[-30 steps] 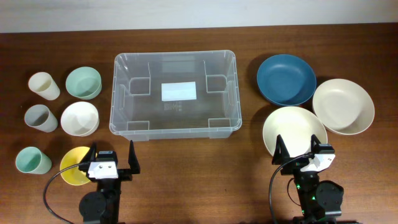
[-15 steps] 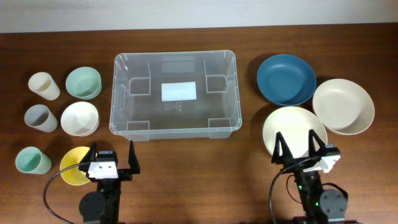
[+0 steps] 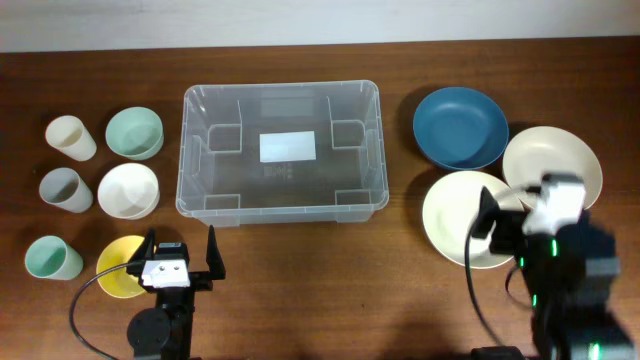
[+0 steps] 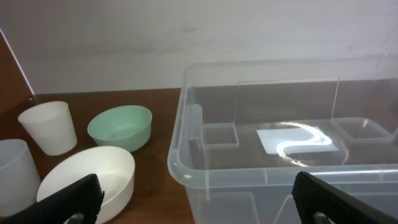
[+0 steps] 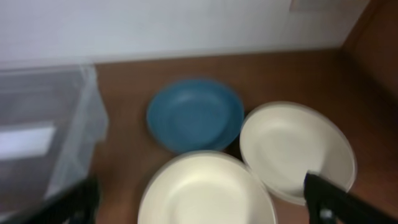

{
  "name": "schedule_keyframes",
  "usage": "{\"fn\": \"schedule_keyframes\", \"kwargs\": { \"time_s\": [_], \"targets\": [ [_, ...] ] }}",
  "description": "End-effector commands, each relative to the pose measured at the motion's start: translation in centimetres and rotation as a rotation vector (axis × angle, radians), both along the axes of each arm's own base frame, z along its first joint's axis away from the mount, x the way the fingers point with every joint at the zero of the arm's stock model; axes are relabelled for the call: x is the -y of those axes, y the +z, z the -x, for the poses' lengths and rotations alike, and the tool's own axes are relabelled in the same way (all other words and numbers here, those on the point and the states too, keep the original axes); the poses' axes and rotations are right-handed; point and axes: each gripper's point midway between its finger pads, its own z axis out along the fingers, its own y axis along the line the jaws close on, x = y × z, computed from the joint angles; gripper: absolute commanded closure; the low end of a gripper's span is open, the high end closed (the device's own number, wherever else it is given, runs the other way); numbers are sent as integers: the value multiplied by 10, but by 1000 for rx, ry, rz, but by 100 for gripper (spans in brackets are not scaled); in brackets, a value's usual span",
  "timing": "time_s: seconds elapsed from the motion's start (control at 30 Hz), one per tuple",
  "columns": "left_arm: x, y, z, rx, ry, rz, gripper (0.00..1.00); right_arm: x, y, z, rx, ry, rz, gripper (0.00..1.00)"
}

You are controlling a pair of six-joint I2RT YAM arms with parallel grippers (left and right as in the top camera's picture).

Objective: Pack container
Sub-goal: 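Move the right gripper to the rim of the cream bowl and grasp it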

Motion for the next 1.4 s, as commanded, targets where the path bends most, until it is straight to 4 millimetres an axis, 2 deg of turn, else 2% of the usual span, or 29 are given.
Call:
{"fn": "schedule_keyframes", "kwargs": {
  "time_s": [0.0, 0.07, 0.13, 0.17, 0.23, 0.3, 0.37, 0.43, 0.5, 0.57, 0.87, 1.1, 1.17, 1.37],
  "targets": [
    [1, -2, 0, -1, -7, -7, 1, -11, -25, -29, -253, 74, 19, 1],
    [1, -2, 0, -1, -7, -7, 1, -11, -48, -37, -400, 60, -4, 1],
    [1, -2, 0, -1, -7, -7, 0, 0, -67, -44, -488, -34, -78, 1],
    [1, -2, 0, -1, -7, -7, 1, 10, -75, -48, -517, -108, -132, 1],
    [1, -2, 0, -1, -7, -7, 1, 43, -93, -48, -555, -300, -255, 1],
    [1, -2, 0, -1, -7, -7, 1, 71, -102, -41, -568, -428, -346, 1],
    [1, -2, 0, -1, -7, -7, 1, 96, -110, -25, -594, -520, -442, 1],
    [1, -2, 0, -1, -7, -7, 1, 110, -119, -5, -646, -567, -507, 1],
    [1, -2, 0, -1, -7, -7, 1, 108, -126, 6, -700, -493, -539, 1],
    [1, -2, 0, -1, -7, -7, 1, 97, -134, 9, -729, -420, -572, 0],
    [1, -2, 0, -1, -7, -7, 1, 83, -186, 21, -777, -416, -599, 0],
    [1, -2, 0, -1, -7, -7, 1, 86, -210, 17, -774, -416, -598, 0],
    [1, -2, 0, -1, -7, -7, 1, 86, -227, 18, -823, -420, -616, 1],
    [1, -2, 0, -1, -7, -7, 1, 83, -253, 20, -905, -423, -654, 7]
  ]
}}
